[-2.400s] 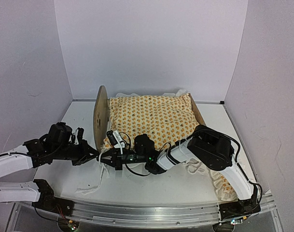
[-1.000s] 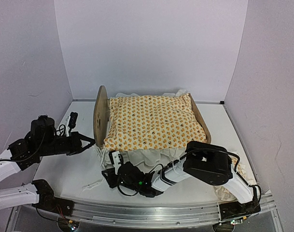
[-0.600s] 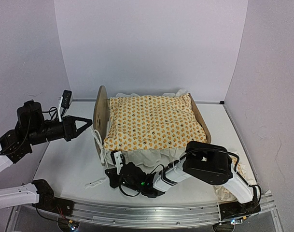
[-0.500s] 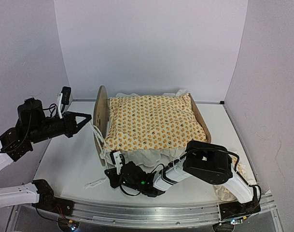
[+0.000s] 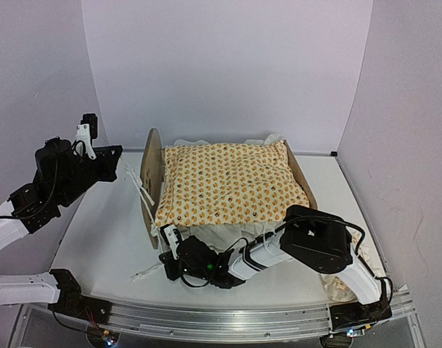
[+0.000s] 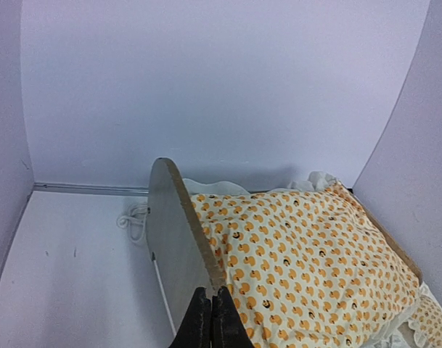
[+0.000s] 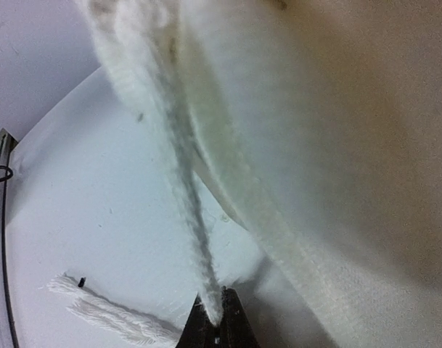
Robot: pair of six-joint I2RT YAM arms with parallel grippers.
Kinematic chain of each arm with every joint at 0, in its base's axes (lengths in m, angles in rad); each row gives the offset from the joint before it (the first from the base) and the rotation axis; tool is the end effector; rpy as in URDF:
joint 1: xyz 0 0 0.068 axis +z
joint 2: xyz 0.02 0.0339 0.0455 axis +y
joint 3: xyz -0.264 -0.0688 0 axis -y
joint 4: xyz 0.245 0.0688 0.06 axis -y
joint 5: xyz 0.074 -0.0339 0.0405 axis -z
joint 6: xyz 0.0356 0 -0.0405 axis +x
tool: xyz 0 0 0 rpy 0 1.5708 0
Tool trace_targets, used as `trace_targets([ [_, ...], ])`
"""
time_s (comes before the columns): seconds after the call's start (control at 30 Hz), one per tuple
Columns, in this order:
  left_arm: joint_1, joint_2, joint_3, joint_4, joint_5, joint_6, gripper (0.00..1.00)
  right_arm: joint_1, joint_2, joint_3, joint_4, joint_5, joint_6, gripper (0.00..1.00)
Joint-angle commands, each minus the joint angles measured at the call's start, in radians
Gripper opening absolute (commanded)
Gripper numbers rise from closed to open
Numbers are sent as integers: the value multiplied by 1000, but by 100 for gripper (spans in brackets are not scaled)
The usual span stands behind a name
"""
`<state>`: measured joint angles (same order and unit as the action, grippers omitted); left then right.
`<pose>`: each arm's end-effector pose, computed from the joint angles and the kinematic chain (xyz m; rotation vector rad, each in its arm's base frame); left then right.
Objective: Set up the pet bed
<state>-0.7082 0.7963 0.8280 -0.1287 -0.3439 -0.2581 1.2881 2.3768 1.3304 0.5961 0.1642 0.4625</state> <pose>0.1486 -0.1115 0.3595 0.1155 1.6773 -0.4447 0.1404 0.4625 0.0668 -0.7584 2.0075 0.9191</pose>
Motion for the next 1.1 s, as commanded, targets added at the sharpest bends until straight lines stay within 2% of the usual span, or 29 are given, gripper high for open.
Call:
trace_targets([
  [0.0, 7, -83, -5, 229, -289, 27, 0, -17, -52, -46, -214, 44, 24, 0],
  [0.1, 7, -110, -44, 178, -406, 11, 0, -41, -57, -53, -232, 41, 24, 0],
  [0.2, 7, -126, -68, 104, -446, -33, 0, -46, -63, -42, -236, 10, -22, 0],
  [0.37, 7, -188, -49, -154, -584, -142, 0, -45, -74, -58, -239, 10, -60, 0],
  [0.5, 7, -294, -55, -296, -466, -246, 0, -46, -86, -73, -206, -43, -90, 0],
  [0.67, 7, -379, -30, -457, -89, -322, 0, -46, -107, -26, -190, -170, -135, 0],
  [0.73, 7, -397, -20, -567, -32, -391, 0, -46, -129, -22, -191, -215, -127, 10],
  [0.8, 6, -407, -18, -651, -14, -487, 0, -45, -174, -34, -204, -262, -116, 27],
  [0.87, 7, -414, -27, -717, -7, -591, 18, -45, -249, -71, -242, -289, -113, 42],
  [0.9, 7, -414, -28, -757, -18, -641, 29, -45, -297, -94, -262, -294, -117, 48],
  [0.93, 7, -414, -22, -793, -33, -684, 46, -45, -360, -116, -296, -287, -125, 55],
  [1.07, 7, -397, 24, -834, -84, -681, 85, -53, -514, -207, -431, -237, -173, 68],
])
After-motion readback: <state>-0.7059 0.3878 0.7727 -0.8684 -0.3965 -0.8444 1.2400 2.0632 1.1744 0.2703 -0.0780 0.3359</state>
